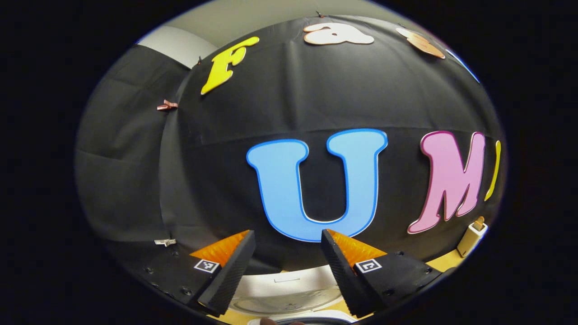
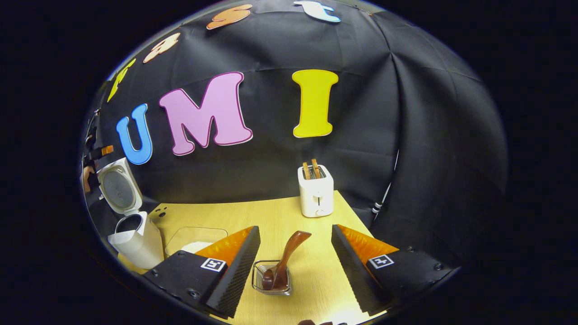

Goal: Close the left gripper, press the button to open the rice cooker; take a wooden spoon from the chopstick holder with the right hand, scoop a spoonful of rice and pour it into the rice cooker, then put the wooden spoon back into the chopstick holder.

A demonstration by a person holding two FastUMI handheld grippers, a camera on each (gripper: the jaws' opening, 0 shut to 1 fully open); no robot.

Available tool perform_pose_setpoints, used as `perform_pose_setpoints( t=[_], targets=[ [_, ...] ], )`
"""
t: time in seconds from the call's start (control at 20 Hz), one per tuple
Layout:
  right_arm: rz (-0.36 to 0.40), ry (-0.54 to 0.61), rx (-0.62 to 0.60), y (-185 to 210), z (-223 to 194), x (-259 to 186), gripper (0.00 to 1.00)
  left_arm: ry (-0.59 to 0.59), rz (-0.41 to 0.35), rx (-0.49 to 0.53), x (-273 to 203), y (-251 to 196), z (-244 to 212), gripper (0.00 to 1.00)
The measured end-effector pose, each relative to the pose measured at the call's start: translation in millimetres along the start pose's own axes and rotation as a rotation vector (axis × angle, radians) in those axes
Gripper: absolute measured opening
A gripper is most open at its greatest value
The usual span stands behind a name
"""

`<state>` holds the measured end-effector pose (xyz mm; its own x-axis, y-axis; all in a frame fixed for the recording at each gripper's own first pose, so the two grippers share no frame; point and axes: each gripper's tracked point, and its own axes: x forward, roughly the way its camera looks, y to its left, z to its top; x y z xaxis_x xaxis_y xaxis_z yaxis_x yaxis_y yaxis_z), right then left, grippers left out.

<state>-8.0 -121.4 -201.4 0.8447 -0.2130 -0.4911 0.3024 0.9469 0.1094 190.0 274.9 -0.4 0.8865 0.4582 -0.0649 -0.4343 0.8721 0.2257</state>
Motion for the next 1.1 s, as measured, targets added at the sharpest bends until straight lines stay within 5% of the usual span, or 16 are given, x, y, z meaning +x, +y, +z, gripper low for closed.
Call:
perform_pose_setpoints(
  t=[0.25,0.5,0.85,1.1],
  targets=[
    [0.009,0.011,0.003,1.0,-1.7,2.8,0.98,0.153,-0.005,0.024,10.2,-0.3,-41.7,0.94],
    [0.023,0.012,0.035,7.2,2.3,11.2,0.98,0.212,-0.002,-0.058,-16.7,-3.3,-47.1,0.97],
    [0.035,0.005,0.077,8.2,7.9,19.4,0.98,0.351,-0.024,-0.076,-84.0,-23.2,-67.5,0.98],
    [0.039,-0.006,0.114,3.9,14.6,22.5,0.98,0.588,-0.087,-0.17,-146.9,-42.8,-111.0,0.98]
  ],
)
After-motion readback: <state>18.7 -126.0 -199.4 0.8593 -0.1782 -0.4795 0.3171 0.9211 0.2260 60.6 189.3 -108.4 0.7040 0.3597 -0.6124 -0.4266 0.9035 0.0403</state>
